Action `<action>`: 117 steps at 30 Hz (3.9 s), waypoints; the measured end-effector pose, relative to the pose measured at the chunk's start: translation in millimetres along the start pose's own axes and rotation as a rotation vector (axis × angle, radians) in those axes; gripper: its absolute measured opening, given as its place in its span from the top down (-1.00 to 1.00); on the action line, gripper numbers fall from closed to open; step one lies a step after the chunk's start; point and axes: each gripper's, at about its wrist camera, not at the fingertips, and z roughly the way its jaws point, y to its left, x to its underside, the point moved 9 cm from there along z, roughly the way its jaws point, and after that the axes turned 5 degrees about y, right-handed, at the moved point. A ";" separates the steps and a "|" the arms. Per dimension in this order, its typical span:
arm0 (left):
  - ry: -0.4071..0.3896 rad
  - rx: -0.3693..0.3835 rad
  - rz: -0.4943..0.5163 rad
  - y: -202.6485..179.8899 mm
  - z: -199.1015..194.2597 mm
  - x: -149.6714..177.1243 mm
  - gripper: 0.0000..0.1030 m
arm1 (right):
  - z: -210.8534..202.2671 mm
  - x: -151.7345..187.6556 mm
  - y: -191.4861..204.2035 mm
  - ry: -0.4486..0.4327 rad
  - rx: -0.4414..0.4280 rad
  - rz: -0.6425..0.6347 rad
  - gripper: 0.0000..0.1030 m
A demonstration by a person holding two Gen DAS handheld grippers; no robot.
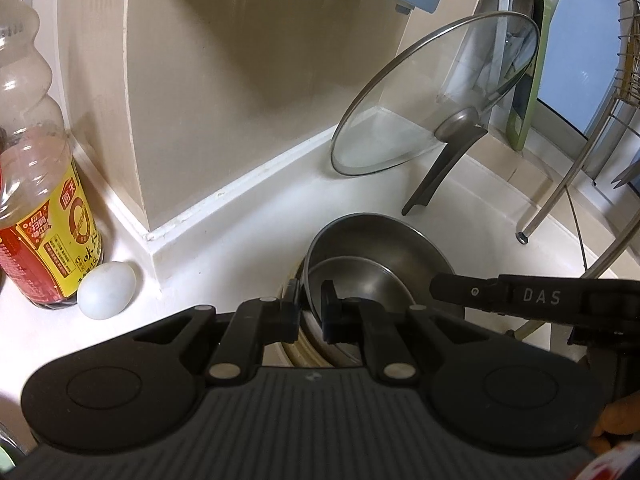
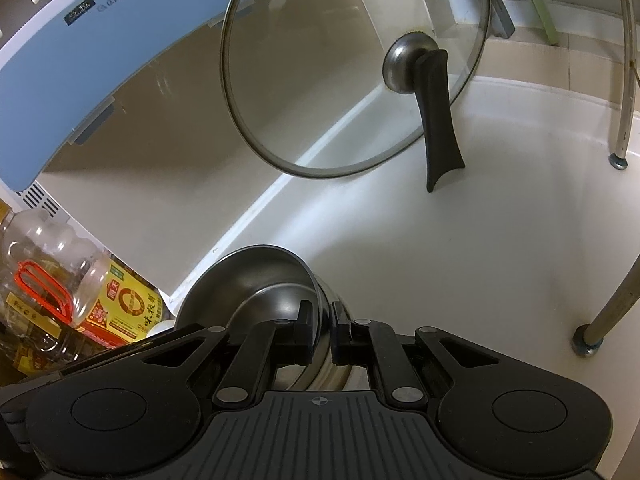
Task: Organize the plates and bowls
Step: 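Lift the steel pot and carry it over the bowl stack, then lower the pot onto the cream bowls and open both grippers, then withdraw both open grippers from the stacked bowls, then move both grippers to the pot-and-bowl stack and grip its rim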
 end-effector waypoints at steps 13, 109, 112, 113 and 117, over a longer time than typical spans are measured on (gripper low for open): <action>-0.008 -0.010 -0.013 4.2 -0.4 -1.0 0.83 | -3.0 2.2 -1.2 -0.004 -0.010 0.011 0.82; 0.007 -0.175 -0.110 -65.2 -191.5 276.1 0.53 | -187.7 260.1 -16.1 0.093 0.003 -0.263 -0.49; 0.010 -0.174 -0.110 -62.9 -185.6 271.3 0.53 | -181.9 255.8 -16.7 0.095 0.007 -0.259 -0.49; 0.011 -0.173 -0.108 -62.1 -183.4 269.1 0.53 | -180.0 254.2 -17.1 0.095 0.009 -0.256 -0.49; 0.010 -0.163 -0.101 -59.6 -174.4 257.9 0.53 | -172.1 244.5 -19.5 0.094 0.019 -0.244 -0.49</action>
